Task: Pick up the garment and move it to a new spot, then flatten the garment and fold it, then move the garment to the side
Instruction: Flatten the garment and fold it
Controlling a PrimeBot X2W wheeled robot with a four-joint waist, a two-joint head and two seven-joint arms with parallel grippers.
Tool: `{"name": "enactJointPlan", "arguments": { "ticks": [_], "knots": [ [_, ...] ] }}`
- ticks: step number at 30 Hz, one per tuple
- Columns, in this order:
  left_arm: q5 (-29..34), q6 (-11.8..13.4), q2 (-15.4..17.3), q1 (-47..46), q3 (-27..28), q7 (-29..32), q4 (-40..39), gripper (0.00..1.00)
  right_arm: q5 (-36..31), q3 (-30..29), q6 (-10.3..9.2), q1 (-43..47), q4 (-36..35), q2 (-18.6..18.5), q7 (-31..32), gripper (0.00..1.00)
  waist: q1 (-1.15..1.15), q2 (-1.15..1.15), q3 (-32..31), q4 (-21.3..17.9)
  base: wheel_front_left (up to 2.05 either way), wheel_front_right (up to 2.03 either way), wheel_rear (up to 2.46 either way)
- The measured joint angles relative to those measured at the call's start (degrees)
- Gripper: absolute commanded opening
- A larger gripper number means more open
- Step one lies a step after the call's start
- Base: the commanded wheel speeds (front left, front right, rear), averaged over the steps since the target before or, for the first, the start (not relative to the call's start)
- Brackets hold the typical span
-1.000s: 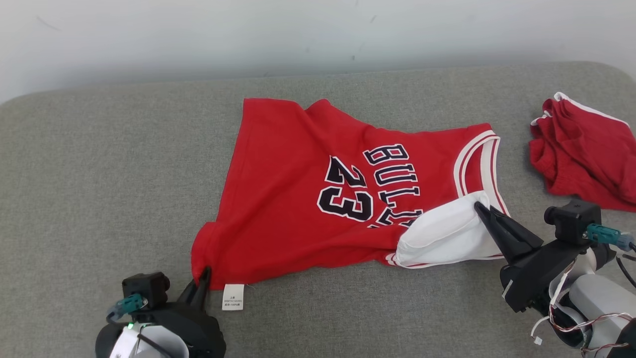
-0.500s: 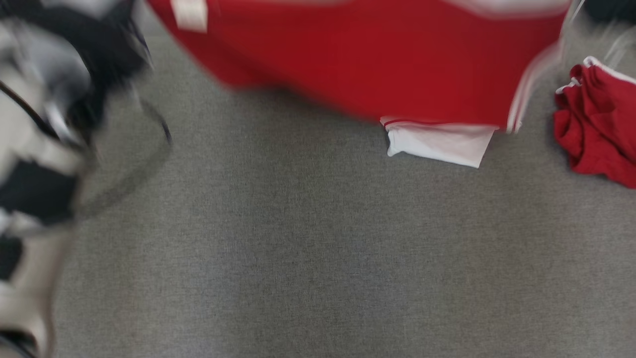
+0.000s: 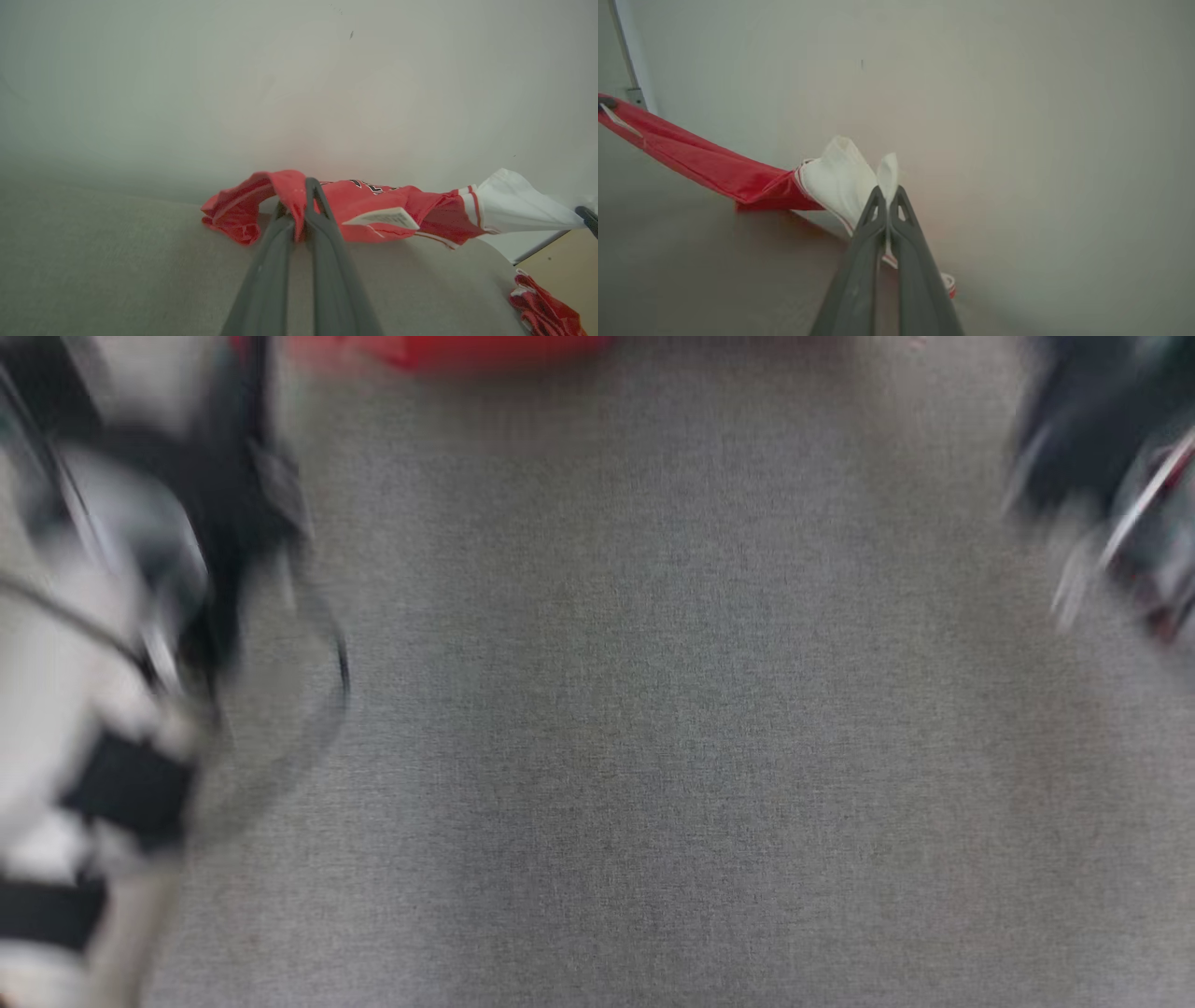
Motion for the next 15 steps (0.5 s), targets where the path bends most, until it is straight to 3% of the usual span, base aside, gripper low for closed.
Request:
{"name": "enactJointPlan", "arguments": {
  "ticks": [8, 11, 15],
  "knots": [
    [0.35, 0.75, 1.59, 25.52, -3.52, -3.93, 3.21, 0.00, 5.48, 5.59, -0.01, 25.48, -5.23, -1.67, 0.48, 0.00, -0.04, -0.02, -4.90, -0.33, 0.00, 0.00, 0.00],
    [0.14, 0.33, 0.75, 31.32, -5.06, -5.71, 3.91, 0.00, 7.30, 5.91, -0.01, 34.57, -8.08, -2.87, 0.60, 0.00, -0.05, -0.03, -8.08, -1.37, 0.00, 0.00, 0.00],
    [0.59, 0.41, 0.33, 33.92, -5.65, -7.38, 3.96, 0.00, 9.47, 3.04, -0.01, 39.75, -8.86, -3.83, 0.59, 0.00, -0.05, -0.03, -11.20, -2.20, 0.00, 0.00, 0.00]
  ]
}}
